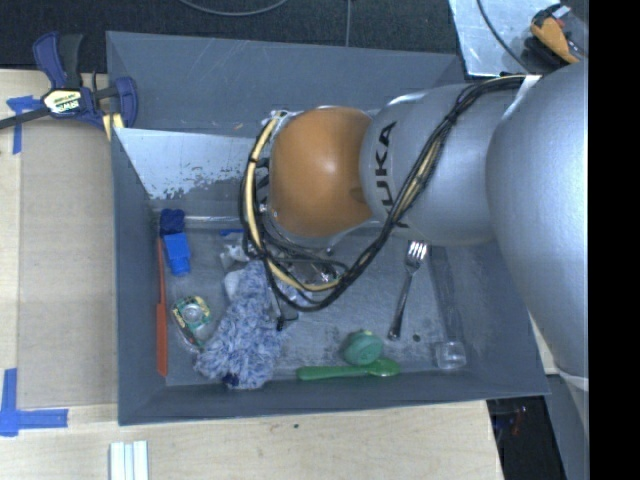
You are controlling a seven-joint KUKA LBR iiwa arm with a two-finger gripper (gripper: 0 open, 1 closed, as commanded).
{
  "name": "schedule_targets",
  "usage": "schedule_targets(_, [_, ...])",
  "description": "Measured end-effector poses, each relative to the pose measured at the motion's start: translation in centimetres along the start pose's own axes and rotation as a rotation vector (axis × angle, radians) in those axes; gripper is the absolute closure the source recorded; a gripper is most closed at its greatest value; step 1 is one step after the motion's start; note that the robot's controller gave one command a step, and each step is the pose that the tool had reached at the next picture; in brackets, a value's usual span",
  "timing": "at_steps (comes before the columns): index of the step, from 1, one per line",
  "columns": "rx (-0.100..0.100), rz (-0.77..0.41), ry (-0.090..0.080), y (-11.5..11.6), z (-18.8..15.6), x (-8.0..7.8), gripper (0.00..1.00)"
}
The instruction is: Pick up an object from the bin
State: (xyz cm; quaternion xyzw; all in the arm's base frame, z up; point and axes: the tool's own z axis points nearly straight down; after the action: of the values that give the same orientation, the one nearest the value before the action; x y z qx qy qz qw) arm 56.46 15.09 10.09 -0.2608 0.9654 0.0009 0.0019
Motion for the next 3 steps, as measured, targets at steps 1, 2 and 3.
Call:
schedule_targets(1, [0.007, -0.020, -0.011, -6.5, 2.8, -2.3, 0.00])
schedule_targets(2, [0.005, -0.255, -0.021, 1.2, 2.6, 1.4, 1.00])
schedule_targets(3, [0.005, -0.254, -0.021, 1.2, 2.6, 1.4, 1.00])
